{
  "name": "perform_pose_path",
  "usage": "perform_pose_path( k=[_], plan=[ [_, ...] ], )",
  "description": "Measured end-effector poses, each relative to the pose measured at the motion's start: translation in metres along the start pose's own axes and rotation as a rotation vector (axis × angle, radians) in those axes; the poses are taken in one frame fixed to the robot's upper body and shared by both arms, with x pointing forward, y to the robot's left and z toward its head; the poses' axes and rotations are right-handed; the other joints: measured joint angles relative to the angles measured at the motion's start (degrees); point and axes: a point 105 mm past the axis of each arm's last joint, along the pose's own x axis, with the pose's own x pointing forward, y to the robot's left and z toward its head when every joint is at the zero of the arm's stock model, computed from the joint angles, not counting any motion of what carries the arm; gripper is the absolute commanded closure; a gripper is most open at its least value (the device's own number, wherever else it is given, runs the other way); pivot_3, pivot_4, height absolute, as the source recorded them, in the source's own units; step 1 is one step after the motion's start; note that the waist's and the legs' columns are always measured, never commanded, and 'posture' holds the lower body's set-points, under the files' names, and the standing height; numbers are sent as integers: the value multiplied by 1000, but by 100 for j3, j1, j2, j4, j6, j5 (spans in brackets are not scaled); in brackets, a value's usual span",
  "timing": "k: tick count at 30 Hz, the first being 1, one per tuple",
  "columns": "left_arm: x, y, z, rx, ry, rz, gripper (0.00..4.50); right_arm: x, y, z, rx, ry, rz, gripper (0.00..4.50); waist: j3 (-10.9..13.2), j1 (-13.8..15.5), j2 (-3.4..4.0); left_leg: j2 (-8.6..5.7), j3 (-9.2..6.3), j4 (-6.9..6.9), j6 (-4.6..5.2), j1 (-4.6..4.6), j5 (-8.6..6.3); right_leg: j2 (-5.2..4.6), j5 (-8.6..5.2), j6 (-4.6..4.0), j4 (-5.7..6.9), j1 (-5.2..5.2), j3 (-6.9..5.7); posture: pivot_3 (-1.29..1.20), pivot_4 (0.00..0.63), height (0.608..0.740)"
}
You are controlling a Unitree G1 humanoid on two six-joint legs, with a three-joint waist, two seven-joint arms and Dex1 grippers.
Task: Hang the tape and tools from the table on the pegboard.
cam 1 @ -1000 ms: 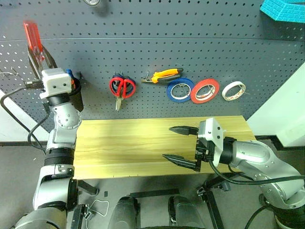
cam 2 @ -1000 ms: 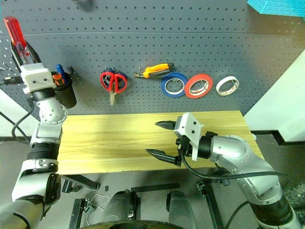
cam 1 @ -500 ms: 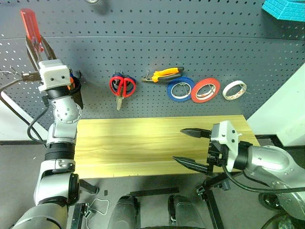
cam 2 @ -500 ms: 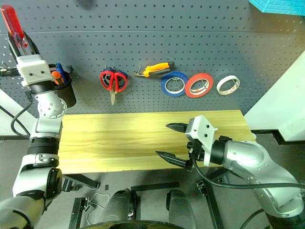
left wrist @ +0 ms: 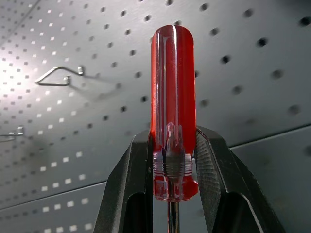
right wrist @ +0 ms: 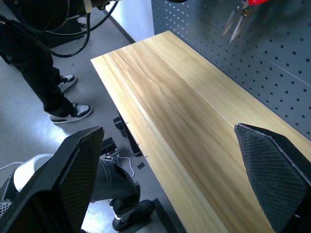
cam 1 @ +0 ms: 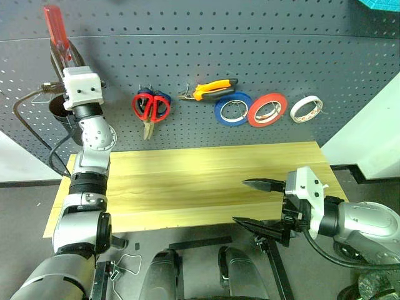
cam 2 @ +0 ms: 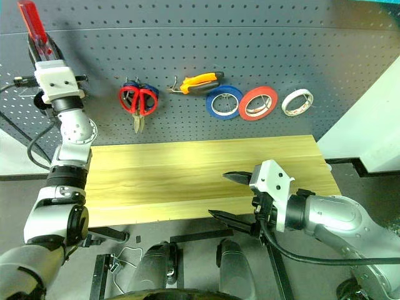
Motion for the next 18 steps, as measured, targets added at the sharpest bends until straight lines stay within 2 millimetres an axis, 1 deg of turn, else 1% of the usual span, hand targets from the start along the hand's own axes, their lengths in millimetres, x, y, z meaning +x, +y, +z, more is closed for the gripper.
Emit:
perform_pose_path(
  k=[3,7,10,13,15,18],
  plan=[
    [-4,2,-1,5,-1,3,3649,-1,0,-4,15,15,-7,0,20,-5,3,1,1,-4,0,-2,0,1,0,1,0,-5,1,-175,240,716],
    [-17,10,-3,26,6,1,3649,-3,-1,-5,12,31,-16,0,46,-28,-3,1,4,-4,1,-1,0,-1,-1,1,2,-5,5,-178,241,716],
    [-27,18,1,43,-3,6,3649,-4,-2,-6,13,38,-22,0,61,-69,-5,2,4,-4,0,-2,0,-6,-1,1,2,-5,6,-176,245,716],
    [-30,23,5,58,-5,12,3649,-5,-3,-5,10,34,-27,0,86,-78,-9,0,4,-3,0,-2,0,-8,-1,1,1,-5,6,-176,247,716],
    [-32,26,3,71,8,13,3649,-6,-3,4,10,-7,-19,0,98,-99,-9,0,5,-3,0,-2,0,-8,-1,1,1,-5,6,-176,248,716],
    [-32,26,1,80,18,9,3649,-8,-7,39,-19,-187,-27,0,132,-119,-14,1,4,-3,0,-2,0,-5,0,1,2,-6,6,-177,249,716]
  ],
)
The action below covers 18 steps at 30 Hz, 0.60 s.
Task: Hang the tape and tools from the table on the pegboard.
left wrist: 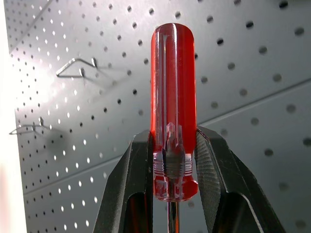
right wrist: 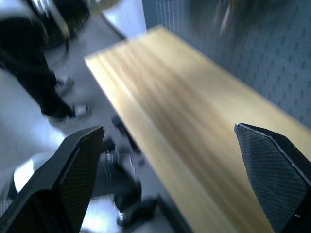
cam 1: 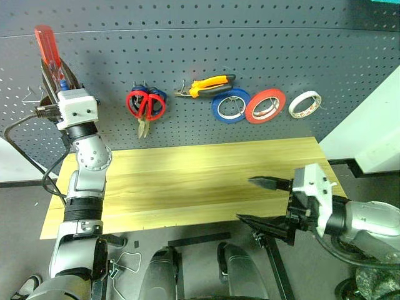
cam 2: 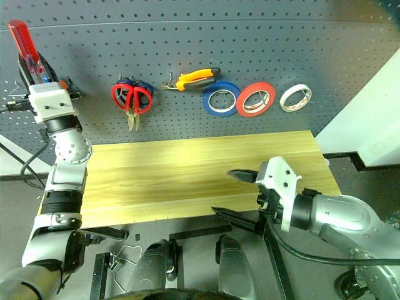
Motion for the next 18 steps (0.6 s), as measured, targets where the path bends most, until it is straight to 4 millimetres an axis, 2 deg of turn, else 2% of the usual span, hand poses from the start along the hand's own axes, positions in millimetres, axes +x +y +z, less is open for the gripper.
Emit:
perform_pose_path(
  k=[2,4,18],
  plan=[
    [0,-1,0,5,2,-5,3649,1,-4,34,-41,-162,-16,0,20,-15,0,0,1,0,0,0,0,1,0,0,0,-1,1,-177,249,716],
    [0,-1,0,7,3,-7,3649,0,-4,50,-54,-233,-26,0,31,-6,-4,1,0,-5,0,-4,0,3,-1,1,-1,-6,0,-180,249,716],
    [-2,1,-2,15,9,-4,3649,2,3,44,-4,-169,-8,0,47,-7,-10,-1,9,-6,5,-20,-4,-20,-3,8,1,-21,1,-216,251,716]
  ],
)
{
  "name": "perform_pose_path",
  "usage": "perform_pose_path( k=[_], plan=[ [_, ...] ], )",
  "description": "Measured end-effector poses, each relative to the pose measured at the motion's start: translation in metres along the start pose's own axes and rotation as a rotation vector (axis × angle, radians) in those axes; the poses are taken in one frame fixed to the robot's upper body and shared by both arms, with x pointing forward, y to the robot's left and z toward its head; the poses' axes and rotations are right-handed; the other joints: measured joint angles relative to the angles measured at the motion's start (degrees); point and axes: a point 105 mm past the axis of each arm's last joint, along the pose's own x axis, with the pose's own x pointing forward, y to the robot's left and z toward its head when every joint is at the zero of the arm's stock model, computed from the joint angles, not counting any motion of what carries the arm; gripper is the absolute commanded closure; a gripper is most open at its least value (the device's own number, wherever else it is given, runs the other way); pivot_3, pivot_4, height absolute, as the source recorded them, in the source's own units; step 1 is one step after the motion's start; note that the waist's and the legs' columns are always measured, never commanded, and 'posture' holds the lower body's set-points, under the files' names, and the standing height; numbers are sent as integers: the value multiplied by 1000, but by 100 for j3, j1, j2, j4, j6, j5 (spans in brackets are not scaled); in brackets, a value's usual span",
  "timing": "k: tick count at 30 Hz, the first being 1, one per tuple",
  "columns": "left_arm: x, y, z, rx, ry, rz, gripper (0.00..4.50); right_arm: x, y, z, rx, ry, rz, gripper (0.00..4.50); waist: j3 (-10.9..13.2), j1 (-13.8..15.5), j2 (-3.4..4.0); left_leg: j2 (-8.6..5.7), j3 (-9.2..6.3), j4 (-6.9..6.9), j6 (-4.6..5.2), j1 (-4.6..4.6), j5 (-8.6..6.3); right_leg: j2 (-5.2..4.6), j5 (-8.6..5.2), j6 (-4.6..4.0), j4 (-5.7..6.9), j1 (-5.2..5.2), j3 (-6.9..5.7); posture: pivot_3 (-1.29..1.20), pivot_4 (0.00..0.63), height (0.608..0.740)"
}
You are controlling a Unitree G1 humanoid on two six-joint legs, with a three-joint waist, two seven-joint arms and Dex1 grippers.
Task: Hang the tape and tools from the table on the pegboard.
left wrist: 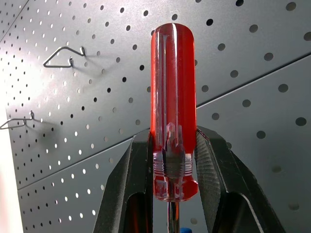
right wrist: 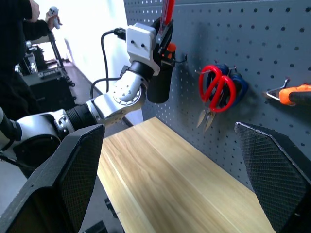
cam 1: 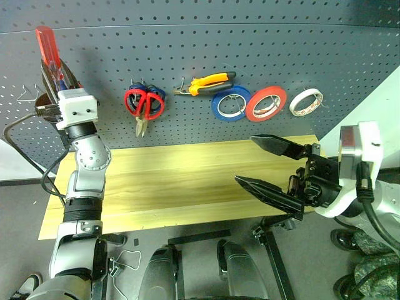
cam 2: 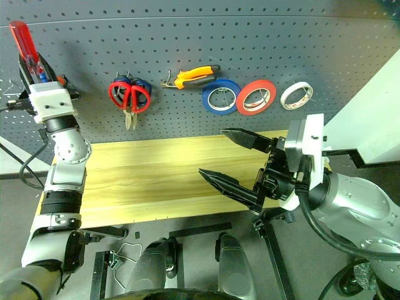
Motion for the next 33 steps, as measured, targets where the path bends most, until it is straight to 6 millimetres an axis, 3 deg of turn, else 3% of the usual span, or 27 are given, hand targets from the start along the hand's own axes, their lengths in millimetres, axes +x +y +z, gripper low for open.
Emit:
perform_pose_path(
  k=[4,15,23,26,30,33],
  plan=[
    [-9,2,-1,5,18,15,3649,-2,0,-4,3,39,0,0,1,-3,1,1,3,-1,0,-5,0,-3,0,0,0,-5,3,-227,253,716],
    [-7,15,16,96,-45,82,135,-5,0,-11,15,91,0,0,3,-2,-1,1,4,0,0,-6,0,-3,-1,-1,-1,-7,4,-235,246,716],
    [6,20,54,-28,-127,130,57,-6,-1,-12,7,107,8,0,2,-4,-1,-2,6,0,0,-10,0,-2,0,0,-2,-8,4,-219,218,716],
    [13,18,82,-107,-195,108,57,-6,-3,-12,-9,109,3,0,-2,1,-4,-10,6,2,0,-13,0,1,0,0,-2,-9,4,-163,168,716],
    [16,9,141,-254,-333,3,57,-2,-11,-11,-32,50,-6,0,-36,19,-7,-17,9,6,-1,-15,1,7,13,23,-4,-6,4,-70,103,716],
    [5,-7,150,-358,-285,-105,57,1,-20,-18,-37,9,-24,0,-196,39,6,-18,10,4,0,-9,0,14,18,42,-10,1,4,-8,38,716]
  ],
)
